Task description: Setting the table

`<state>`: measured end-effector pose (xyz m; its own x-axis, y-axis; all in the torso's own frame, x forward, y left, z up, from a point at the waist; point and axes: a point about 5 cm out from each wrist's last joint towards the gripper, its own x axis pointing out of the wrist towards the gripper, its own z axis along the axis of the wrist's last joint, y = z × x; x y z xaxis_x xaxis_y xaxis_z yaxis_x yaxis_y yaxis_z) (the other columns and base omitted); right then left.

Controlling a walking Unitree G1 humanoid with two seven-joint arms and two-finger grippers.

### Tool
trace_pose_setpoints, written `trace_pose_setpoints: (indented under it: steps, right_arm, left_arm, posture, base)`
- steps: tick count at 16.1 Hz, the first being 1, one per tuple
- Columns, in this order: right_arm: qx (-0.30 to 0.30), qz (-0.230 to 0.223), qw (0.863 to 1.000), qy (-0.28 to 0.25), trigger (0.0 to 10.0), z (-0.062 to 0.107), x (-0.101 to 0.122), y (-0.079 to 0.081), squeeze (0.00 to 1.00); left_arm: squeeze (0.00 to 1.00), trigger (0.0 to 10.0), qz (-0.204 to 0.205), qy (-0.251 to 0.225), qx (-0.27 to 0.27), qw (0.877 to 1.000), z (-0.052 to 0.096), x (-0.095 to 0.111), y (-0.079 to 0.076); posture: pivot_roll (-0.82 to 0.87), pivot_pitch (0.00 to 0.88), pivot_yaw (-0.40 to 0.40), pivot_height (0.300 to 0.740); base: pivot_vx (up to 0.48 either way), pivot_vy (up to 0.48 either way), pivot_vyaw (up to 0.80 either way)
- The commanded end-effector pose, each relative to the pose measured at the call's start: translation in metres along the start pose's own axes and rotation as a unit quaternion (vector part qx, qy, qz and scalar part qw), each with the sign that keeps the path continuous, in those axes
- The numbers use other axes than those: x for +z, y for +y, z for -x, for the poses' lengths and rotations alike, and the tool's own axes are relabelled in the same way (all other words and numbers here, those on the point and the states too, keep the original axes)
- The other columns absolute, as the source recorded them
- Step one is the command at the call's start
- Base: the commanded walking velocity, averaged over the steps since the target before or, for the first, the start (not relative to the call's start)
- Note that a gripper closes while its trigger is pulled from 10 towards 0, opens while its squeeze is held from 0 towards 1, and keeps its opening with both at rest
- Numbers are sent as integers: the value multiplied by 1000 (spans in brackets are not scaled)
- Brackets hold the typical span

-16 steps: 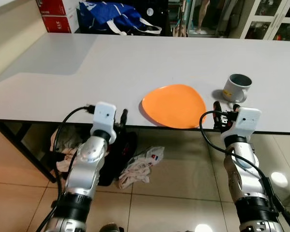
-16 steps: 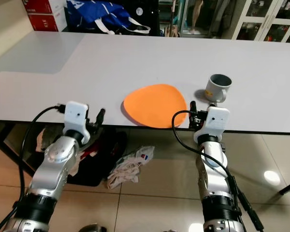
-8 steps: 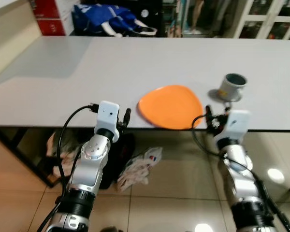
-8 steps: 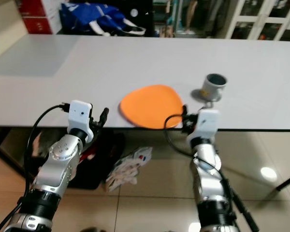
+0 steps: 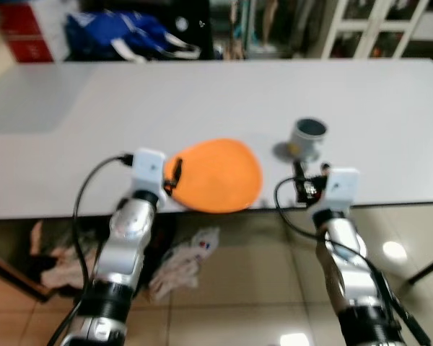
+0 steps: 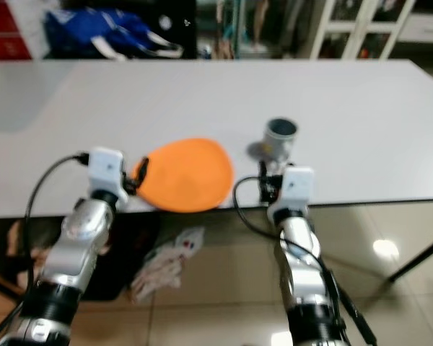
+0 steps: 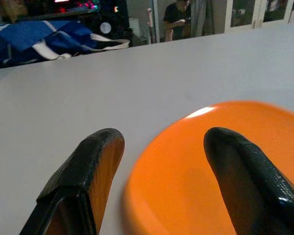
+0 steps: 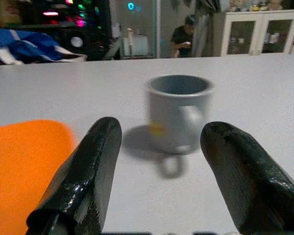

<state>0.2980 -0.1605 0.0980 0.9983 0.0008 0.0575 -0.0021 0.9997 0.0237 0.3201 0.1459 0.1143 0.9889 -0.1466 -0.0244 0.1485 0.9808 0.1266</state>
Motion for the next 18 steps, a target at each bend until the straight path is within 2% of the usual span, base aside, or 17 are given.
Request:
trace_pose_setpoints:
  steps: [1, 2, 4, 5, 6, 8, 11, 13, 16, 18]
  right_arm:
    - [-13, 10, 1000, 5, 10000, 3, -1, -10, 0]
    - [-11, 10, 1000, 6, 10000, 3, -1, -9, 0]
    - [-8, 9, 1000, 8, 10000, 4, -2, -7, 0]
    - [-7, 9, 1000, 9, 10000, 4, -2, -7, 0]
    - [-7, 9, 1000, 9, 10000, 4, -2, -7, 0]
    - [-6, 10, 1000, 11, 10000, 5, -3, -7, 0]
    - [-3, 9, 1000, 14, 10000, 7, -4, -6, 0]
    - [-1, 11, 1000, 15, 10000, 9, -4, -5, 0]
    - [-9, 12, 1000, 17, 10000, 14, -5, -9, 0]
    - [-6, 13, 1000, 22, 10000, 16, -7, -9, 0]
  left_arm:
    - [0, 10000, 5, -23, -7, 1000, -2, 10, -8]
    - [0, 10000, 1, -25, -6, 1000, -3, 12, -8]
    - [0, 10000, -21, -36, 6, 999, -12, 29, -4]
    - [0, 10000, -7, -39, 8, 999, -17, 37, -2]
    - [0, 10000, -10, -38, 6, 999, -19, 39, -1]
    - [0, 10000, -9, -20, 27, 999, -32, 51, 11]
    - [0, 10000, -3, 61, 20, 998, -57, 43, 13]
    - [0, 10000, -8, 68, 17, 998, -66, 45, 15]
    - [0, 10000, 10, 48, 21, 999, -70, 51, 19]
    - [0, 10000, 15, 68, 34, 997, -74, 42, 16]
  posture:
    - [25, 0, 18, 740]
    - [24, 0, 16, 740]
    - [25, 0, 15, 740]
    - [23, 0, 15, 740]
    - [23, 0, 14, 740]
    - [25, 0, 11, 740]
    - [18, 0, 12, 740]
    - [1, 0, 21, 740]
    - [-14, 0, 26, 740]
    - [-14, 0, 21, 740]
  base:
    - [0, 0, 0]
    - [0, 0, 0]
    - [0, 0, 0]
    - [0, 0, 0]
    - [0, 0, 0]
    - [0, 0, 0]
    - [0, 0, 0]
    - [0, 0, 0]
    - [0, 0, 0]
    - [0, 0, 0]
